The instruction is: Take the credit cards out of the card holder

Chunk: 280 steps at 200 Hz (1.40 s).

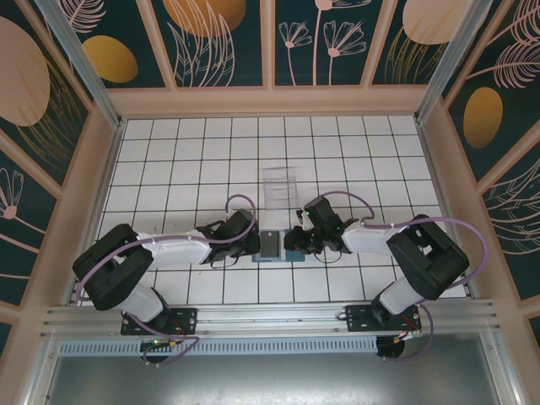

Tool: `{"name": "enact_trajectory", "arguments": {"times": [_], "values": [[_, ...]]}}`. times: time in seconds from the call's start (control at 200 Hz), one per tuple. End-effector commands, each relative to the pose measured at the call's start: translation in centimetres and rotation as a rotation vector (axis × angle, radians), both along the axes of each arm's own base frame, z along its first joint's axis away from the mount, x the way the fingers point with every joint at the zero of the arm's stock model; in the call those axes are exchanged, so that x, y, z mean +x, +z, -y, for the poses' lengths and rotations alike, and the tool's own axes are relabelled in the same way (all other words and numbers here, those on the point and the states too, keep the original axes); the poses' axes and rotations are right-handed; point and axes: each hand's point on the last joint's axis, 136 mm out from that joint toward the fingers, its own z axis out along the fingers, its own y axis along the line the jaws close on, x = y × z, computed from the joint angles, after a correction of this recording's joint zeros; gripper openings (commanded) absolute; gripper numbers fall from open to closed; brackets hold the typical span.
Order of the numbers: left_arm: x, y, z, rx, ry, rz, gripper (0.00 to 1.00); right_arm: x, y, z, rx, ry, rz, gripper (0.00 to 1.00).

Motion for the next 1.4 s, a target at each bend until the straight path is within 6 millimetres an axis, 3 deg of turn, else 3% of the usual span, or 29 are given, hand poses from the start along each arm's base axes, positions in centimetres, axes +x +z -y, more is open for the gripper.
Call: {"name": "enact_trajectory", "arguments": {"times": [0.0,0.27,0.495,0.826,1.056,1.396], "values": [[-0.8,-0.9,-0.1,-0.012,-0.026,-0.024,0.12,-0.9,-0.3,-0.2,0.006,0.032,-0.021,0.19],[-1.4,-1.0,0.2,-0.081,-0.05,-0.029,0.11,-0.7,2.2,-1.9,0.16,0.042,-0.005,0.22],[-1.1,0.8,-0.7,-0.252,-0.007,-0.021,0.12,-0.7,1.9,-1.3,0.193,0.012,-0.027,0.22],[-1.2,3.9,0.6,-0.447,-0.034,0.021,0.23,-0.9,1.8,-1.1,0.248,0.013,-0.047,0.23],[-1.2,1.9,-1.2,-0.31,0.002,0.004,0.27,-0.9,1.7,-1.2,0.25,0.014,-0.055,0.23],[-1.2,1.3,-0.4,-0.289,-0.052,-0.02,0.3,-0.8,1.6,-1.1,0.239,0.012,-0.054,0.23]]}}
